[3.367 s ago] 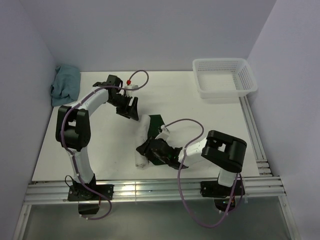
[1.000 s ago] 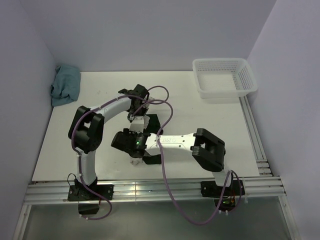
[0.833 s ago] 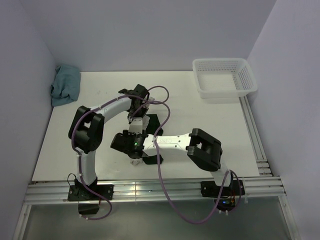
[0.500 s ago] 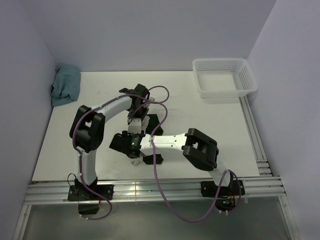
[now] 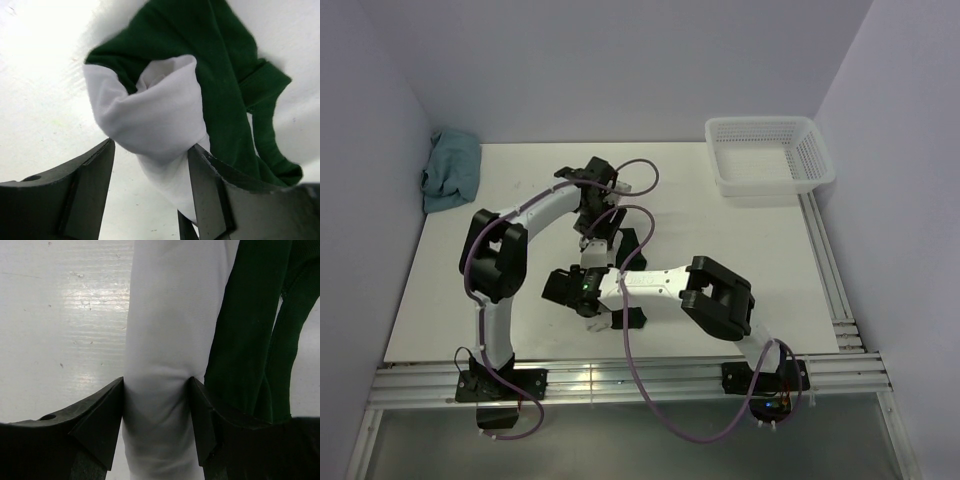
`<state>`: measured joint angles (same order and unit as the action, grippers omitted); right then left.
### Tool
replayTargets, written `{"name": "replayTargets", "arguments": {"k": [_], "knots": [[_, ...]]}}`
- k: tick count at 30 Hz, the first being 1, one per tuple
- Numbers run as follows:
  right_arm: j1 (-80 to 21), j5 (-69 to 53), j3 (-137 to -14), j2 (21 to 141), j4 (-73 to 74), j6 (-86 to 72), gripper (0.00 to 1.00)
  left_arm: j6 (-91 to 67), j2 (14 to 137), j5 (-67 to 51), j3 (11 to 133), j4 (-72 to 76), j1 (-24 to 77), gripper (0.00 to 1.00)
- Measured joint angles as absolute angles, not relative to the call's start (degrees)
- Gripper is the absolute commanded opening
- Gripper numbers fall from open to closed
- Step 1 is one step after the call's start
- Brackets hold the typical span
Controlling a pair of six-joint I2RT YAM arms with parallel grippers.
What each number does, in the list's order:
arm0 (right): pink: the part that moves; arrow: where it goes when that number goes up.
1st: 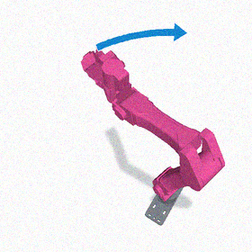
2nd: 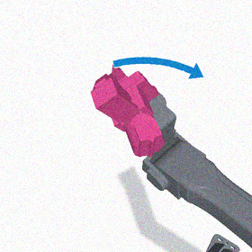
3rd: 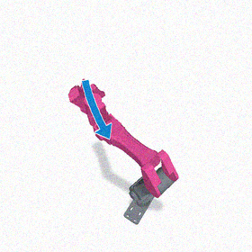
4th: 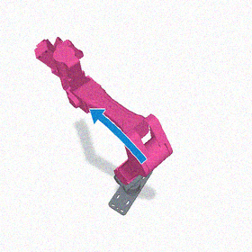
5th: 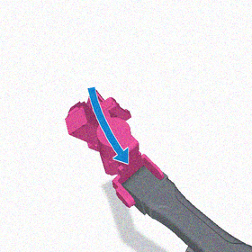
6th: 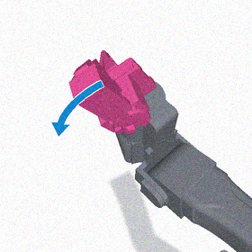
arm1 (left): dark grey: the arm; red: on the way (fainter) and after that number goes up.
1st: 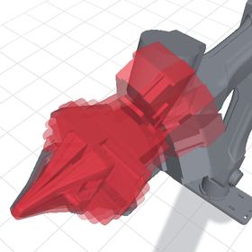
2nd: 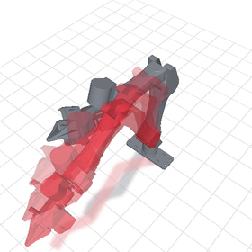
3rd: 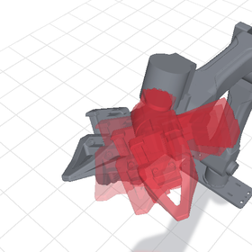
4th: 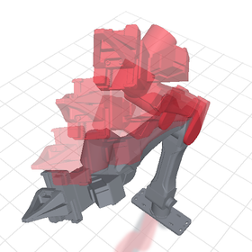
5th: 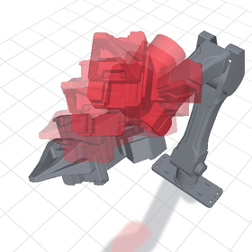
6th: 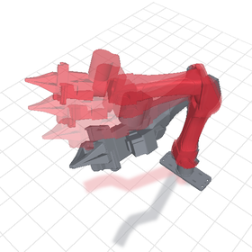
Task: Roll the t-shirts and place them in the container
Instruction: Roll the tshirt
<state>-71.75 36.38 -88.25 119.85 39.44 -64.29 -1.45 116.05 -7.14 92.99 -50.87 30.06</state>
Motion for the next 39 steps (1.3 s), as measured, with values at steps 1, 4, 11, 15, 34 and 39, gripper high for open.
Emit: {"name": "replayTargets", "arguments": {"k": [1, 4, 11, 15, 34, 39], "knots": [[-71.75, 36.38, -88.25, 120.07, 39.42, -64.29, 0.59, -1.3, 116.05, -7.73, 93.58, -50.92, 29.58, 0.65], [-71.75, 36.42, -87.68, 120.09, 38.83, -64.27, 0.46, -1.1, 116.05, -9.76, 95.33, -50.59, 27.38, 0.66], [-70.89, 34.48, -74.81, 112.66, 24.88, -63.99, 0.24, 2.37, 114.02, -18.11, 92.49, -46.5, 20.78, 0.69], [-69.06, 29.76, -63.88, 106.72, 11.03, -63.02, 0.21, 4.12, 111.09, -25.52, 87.11, -43.81, 17.91, 0.7], [-60.12, 6.7, -33.28, 105.91, -50.26, -72.69, 0.18, 5.1, 111.74, -48.16, 73.36, -30.39, 13.39, 0.71], [-59.94, 6.04, -33.3, 106.39, -51.13, -73.76, 0.18, 2.26, 113.38, -46.54, 73.32, -29.04, 13.67, 0.54]]}}
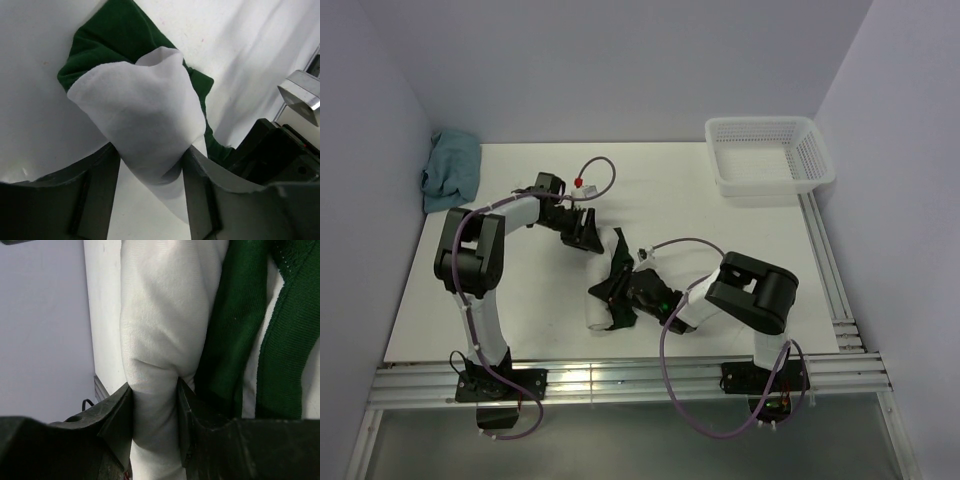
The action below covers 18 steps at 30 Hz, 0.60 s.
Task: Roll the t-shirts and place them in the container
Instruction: Roll the tshirt
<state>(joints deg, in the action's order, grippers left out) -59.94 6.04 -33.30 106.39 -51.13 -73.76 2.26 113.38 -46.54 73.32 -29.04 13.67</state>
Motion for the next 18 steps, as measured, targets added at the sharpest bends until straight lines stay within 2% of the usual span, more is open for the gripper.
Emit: {"name": "replayTargets", "arguments": {"k": [1, 2, 4, 5, 8, 18], "knots": [[-59.9, 6.02, -33.3, 106.39, -51.05, -73.91, 0.18, 1.76, 113.54, -46.02, 73.32, -29.02, 13.78, 0.49], [-59.88, 6.0, -33.32, 106.39, -50.98, -74.04, 0.18, 1.1, 113.6, -45.32, 73.36, -28.97, 13.89, 0.37], [-59.83, 6.02, -33.54, 106.39, -50.41, -74.19, 0.19, -0.64, 113.62, -43.66, 73.78, -29.45, 14.2, 0.27], [-59.83, 6.07, -33.93, 106.37, -49.67, -74.26, 0.2, -1.3, 113.62, -42.78, 74.08, -29.91, 14.39, 0.17], [-59.88, 6.26, -35.94, 106.19, -45.98, -74.17, 0.25, -2.76, 113.62, -39.16, 75.57, -31.9, 15.44, 0.0], [-63.16, 12.99, -51.29, 104.95, -16.71, -69.97, 0.57, -3.97, 112.42, -22.74, 79.96, -37.45, 22.59, 0.0]]}}
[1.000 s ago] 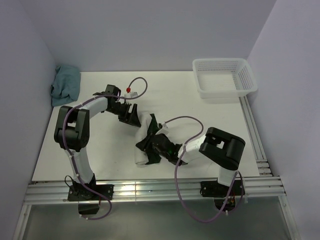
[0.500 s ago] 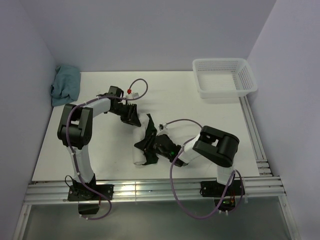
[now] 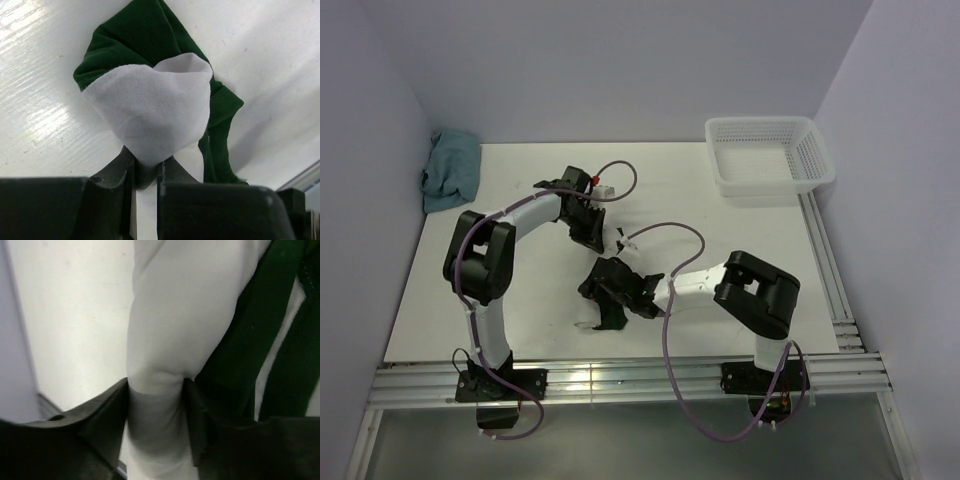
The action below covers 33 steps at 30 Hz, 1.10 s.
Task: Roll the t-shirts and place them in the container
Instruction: Roll the tshirt
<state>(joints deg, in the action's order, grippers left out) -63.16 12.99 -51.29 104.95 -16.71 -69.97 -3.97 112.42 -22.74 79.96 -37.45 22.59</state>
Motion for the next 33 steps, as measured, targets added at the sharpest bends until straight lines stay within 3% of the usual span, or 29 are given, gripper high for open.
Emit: {"name": "replayTargets", "arguments": {"k": [7, 17, 33], "knots": [[-65.91, 19.18, -59.86, 104.95, 3.11, -68.58, 0.64, -4.16, 112.2, -16.08, 81.6, -39.38, 25.69, 0.0], [-69.58, 28.21, -69.97, 104.88, 25.32, -68.27, 0.64, -4.4, 112.36, -11.81, 83.09, -41.28, 27.7, 0.0], [-71.11, 35.44, -90.32, 113.01, 39.55, -61.93, 0.61, -4.38, 113.86, -9.17, 85.69, -43.81, 29.06, 0.0]]}}
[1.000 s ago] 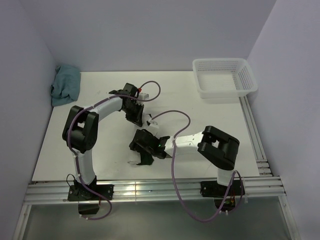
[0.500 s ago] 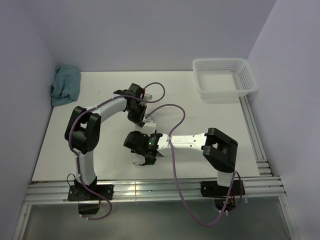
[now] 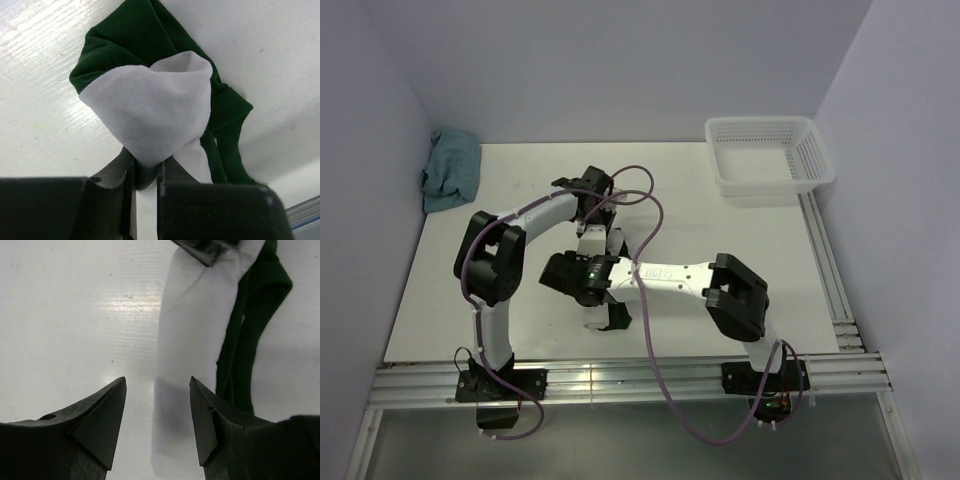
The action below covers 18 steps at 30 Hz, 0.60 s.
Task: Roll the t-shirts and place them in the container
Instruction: Roll the tshirt
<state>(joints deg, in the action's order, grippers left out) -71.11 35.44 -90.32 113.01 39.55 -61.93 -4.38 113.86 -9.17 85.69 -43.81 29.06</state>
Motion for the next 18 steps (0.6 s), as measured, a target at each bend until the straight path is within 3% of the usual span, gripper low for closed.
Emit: {"name": "replayTargets", "arguments": {"k": [10, 16, 18], "knots": [[-70.91, 37.45, -95.68, 120.7, 44.16, -62.24, 0.6, -4.38, 114.32, -9.1, 86.52, -44.6, 29.23, 0.01], [-70.89, 37.71, -92.99, 120.64, 43.57, -63.92, 0.59, -4.12, 114.5, -9.17, 86.94, -45.01, 29.3, 0.32], [-70.89, 38.0, -91.39, 120.6, 43.09, -64.36, 0.59, -4.03, 114.5, -9.23, 87.18, -45.08, 29.34, 0.37]]}}
